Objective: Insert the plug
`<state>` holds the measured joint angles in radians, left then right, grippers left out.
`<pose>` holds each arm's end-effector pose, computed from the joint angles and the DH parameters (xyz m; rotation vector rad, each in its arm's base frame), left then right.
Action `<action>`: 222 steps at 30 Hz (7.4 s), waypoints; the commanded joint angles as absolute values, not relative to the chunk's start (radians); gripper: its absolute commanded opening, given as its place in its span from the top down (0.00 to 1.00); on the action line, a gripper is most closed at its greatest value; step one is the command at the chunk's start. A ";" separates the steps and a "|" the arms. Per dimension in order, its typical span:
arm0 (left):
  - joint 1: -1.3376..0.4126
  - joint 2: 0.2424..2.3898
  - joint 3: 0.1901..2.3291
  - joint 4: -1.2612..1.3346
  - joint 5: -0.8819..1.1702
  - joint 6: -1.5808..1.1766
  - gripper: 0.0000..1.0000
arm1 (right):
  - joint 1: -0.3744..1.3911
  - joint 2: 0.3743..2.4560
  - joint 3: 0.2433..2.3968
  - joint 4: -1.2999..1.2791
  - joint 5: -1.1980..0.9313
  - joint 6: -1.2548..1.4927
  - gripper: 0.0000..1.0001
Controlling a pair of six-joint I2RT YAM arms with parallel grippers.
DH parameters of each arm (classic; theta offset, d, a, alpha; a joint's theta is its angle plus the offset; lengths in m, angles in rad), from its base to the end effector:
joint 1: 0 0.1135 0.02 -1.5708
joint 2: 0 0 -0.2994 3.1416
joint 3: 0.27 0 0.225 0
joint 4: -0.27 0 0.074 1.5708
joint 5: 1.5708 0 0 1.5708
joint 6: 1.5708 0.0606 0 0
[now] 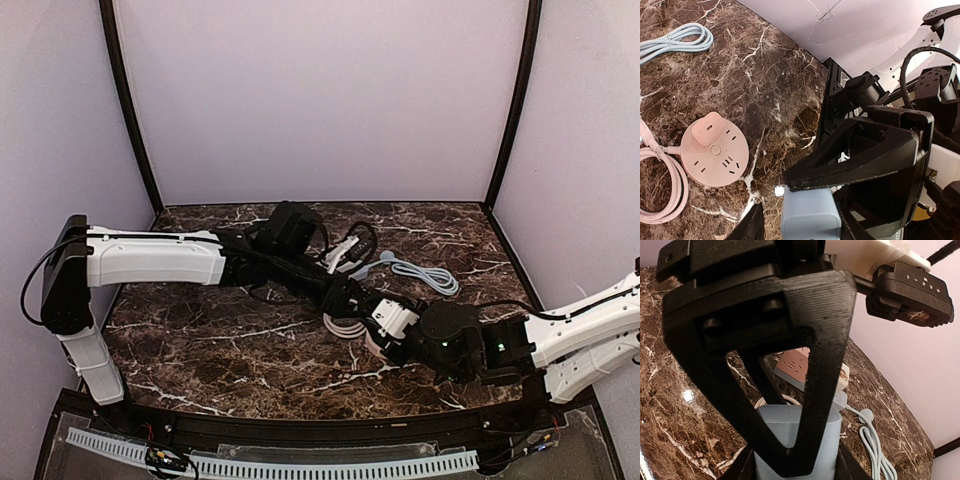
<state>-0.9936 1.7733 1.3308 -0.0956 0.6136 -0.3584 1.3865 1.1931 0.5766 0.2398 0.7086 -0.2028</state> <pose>0.1934 -0.3609 0.3048 1.1180 2.0682 -1.3938 0.0814 0.2216 0.2712 -0.9673 1.5838 0.1301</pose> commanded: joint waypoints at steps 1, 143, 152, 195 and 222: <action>-1.004 1.784 1.364 -0.086 0.635 -0.367 0.56 | 1.382 1.197 0.587 0.287 0.699 -0.206 1.00; -1.202 2.501 2.425 -1.140 0.076 0.769 0.99 | 0.761 0.932 0.626 -0.158 0.385 0.249 0.01; -1.206 2.521 2.421 -1.140 0.062 0.747 0.99 | 0.761 0.925 0.623 -0.158 0.375 0.252 0.02; -1.168 2.596 2.377 -1.201 0.173 0.905 0.99 | 0.760 0.987 0.625 -0.143 0.394 0.230 0.01; -1.181 2.810 2.468 -1.214 0.184 0.893 0.99 | 0.758 1.025 0.624 -0.123 0.362 0.221 0.01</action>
<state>-1.1629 2.6133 2.5523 -1.2358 0.1875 0.8841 0.7589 1.0153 0.6334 -0.1574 0.3813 0.2291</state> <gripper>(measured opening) 0.243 0.986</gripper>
